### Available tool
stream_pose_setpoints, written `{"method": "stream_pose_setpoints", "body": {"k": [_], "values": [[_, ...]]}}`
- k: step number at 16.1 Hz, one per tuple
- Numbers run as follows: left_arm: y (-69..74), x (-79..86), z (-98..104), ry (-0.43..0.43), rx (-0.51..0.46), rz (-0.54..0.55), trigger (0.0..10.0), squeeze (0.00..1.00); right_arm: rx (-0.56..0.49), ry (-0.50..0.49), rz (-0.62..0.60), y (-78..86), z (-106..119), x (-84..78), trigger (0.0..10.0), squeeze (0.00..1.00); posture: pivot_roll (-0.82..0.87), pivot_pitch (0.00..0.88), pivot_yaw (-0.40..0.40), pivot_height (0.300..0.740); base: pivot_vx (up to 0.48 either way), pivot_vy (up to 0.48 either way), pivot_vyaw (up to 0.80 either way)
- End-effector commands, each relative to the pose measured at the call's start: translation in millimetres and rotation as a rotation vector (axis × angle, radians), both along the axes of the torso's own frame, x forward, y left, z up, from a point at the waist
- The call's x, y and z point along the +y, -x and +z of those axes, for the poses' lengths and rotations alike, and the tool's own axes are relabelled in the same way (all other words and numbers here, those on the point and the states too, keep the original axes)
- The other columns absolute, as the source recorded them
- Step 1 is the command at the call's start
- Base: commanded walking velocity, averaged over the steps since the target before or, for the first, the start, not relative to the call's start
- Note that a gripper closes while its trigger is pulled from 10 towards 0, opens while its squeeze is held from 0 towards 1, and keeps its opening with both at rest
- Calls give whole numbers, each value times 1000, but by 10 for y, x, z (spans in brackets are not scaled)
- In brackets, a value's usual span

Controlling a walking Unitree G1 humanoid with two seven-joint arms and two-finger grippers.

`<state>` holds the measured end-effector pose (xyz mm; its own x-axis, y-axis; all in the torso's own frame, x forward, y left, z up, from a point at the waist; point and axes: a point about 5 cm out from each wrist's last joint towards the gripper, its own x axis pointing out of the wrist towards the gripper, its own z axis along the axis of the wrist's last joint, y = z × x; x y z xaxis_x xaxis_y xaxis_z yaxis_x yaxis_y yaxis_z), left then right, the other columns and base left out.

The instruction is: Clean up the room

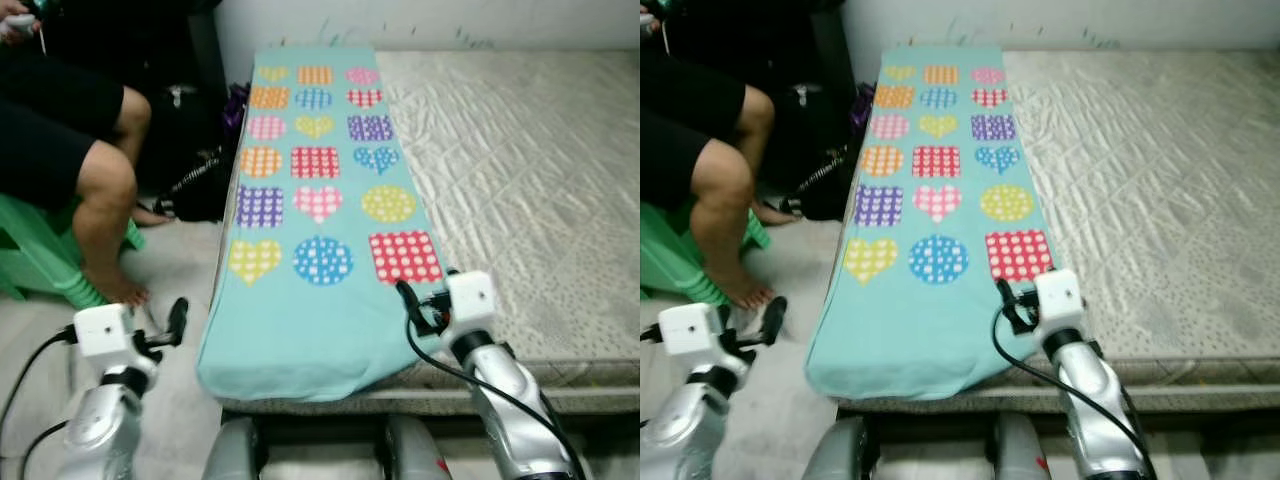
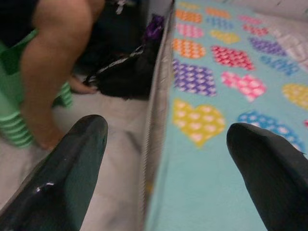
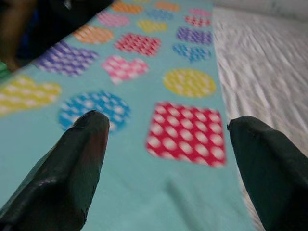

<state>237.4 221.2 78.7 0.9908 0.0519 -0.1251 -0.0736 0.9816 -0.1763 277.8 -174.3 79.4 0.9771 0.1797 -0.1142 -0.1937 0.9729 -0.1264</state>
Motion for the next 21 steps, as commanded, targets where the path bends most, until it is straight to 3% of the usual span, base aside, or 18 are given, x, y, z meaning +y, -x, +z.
{"method": "stream_pose_setpoints", "body": {"k": [1,8,10,12,14,16,20,21], "values": [[9,-44,-34,6,17,-10,10000,0,20,2,-25,19,-37,-83,10000,0,-161,66,25,594,0,0,0],[-6,-47,-83,25,48,-9,10000,0,31,1,-38,9,-44,-103,10000,0,-160,68,20,594,0,0,0],[26,-64,-131,15,101,-36,10000,0,25,-16,-59,-35,91,-111,10000,0,-166,91,25,594,0,0,0],[61,-106,-152,25,130,-57,10000,0,57,8,-55,7,48,-114,10000,0,-167,113,23,594,0,0,0],[10,-149,-100,19,131,-93,10000,0,132,33,-38,58,-20,-90,10000,0,-164,144,17,594,0,0,0],[-120,-183,-72,15,130,-103,10000,0,189,72,-8,-84,0,-58,10000,0,-160,174,25,594,0,0,0],[-151,-275,-47,26,135,-138,10000,0,179,52,-47,-356,96,6,10000,0,-162,185,36,594,0,0,0],[-155,-316,-29,38,137,-146,10000,0,194,54,-53,-437,114,88,10000,0,-154,189,38,594,0,0,0]]}}
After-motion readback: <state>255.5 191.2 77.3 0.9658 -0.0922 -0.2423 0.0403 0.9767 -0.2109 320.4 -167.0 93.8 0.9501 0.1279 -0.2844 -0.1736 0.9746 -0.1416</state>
